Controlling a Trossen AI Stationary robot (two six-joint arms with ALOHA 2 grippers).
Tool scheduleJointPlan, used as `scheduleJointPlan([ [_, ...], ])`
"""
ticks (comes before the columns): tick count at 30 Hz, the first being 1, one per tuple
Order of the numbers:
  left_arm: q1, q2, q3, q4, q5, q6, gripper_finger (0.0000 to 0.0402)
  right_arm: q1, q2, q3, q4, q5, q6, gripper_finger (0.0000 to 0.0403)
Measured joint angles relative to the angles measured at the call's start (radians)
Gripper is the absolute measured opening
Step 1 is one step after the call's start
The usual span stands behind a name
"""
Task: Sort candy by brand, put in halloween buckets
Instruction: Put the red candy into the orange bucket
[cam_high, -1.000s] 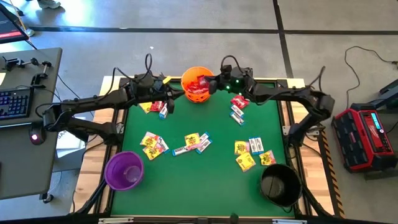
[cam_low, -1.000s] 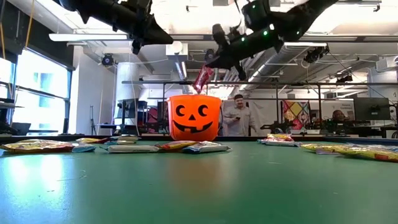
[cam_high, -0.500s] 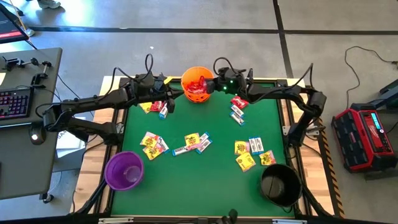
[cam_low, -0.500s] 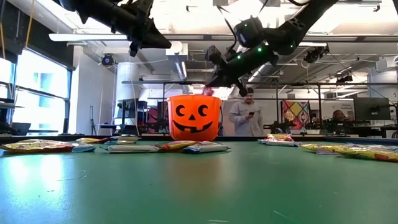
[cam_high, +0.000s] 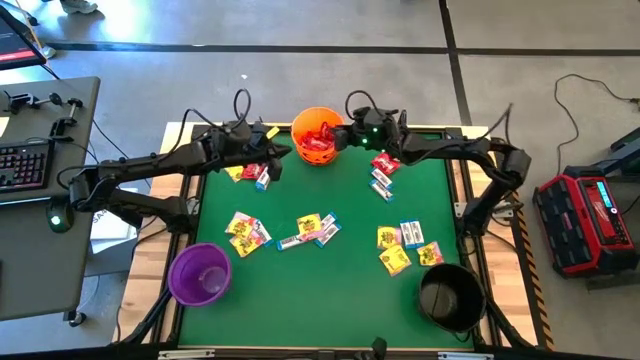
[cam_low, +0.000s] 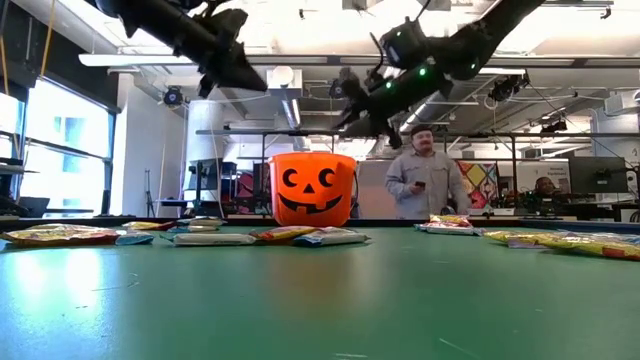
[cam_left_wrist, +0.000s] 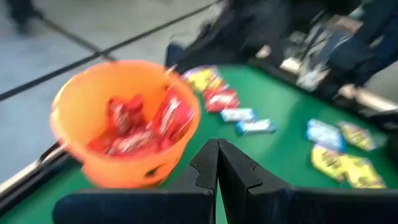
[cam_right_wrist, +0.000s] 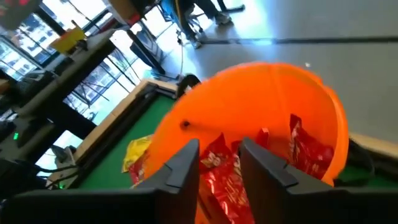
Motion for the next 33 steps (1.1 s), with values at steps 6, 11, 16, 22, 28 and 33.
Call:
scheduleJointPlan([
  [6, 0.000, 0.000, 0.000, -0.195, -0.046, -0.002, 0.0000, -0.006, -0.135, 0.000, -0.135, -0.131, -0.131, 0.0118],
  [11, 0.000, 0.000, 0.000, -0.324, -0.064, -0.025, 0.0000, -0.004, -0.272, 0.000, -0.356, -0.094, -0.214, 0.0083],
  [16, 0.000, 0.000, 0.000, -0.379, -0.098, -0.026, 0.0000, -0.018, -0.361, 0.000, -0.651, 0.039, -0.243, 0.0037],
  [22, 0.048, 0.025, 0.001, -0.505, -0.116, -0.074, 0.0001, -0.034, -0.373, 0.000, -0.859, 0.045, -0.242, 0.0033],
  [28, 0.114, 0.119, 0.001, -0.598, -0.109, -0.100, 0.0035, -0.028, -0.373, -0.002, -0.843, 0.049, -0.221, 0.0086],
  [33, 0.131, 0.217, 0.001, -0.611, -0.115, -0.176, 0.0085, -0.028, -0.373, -0.002, -0.822, 0.050, -0.221, 0.0125],
])
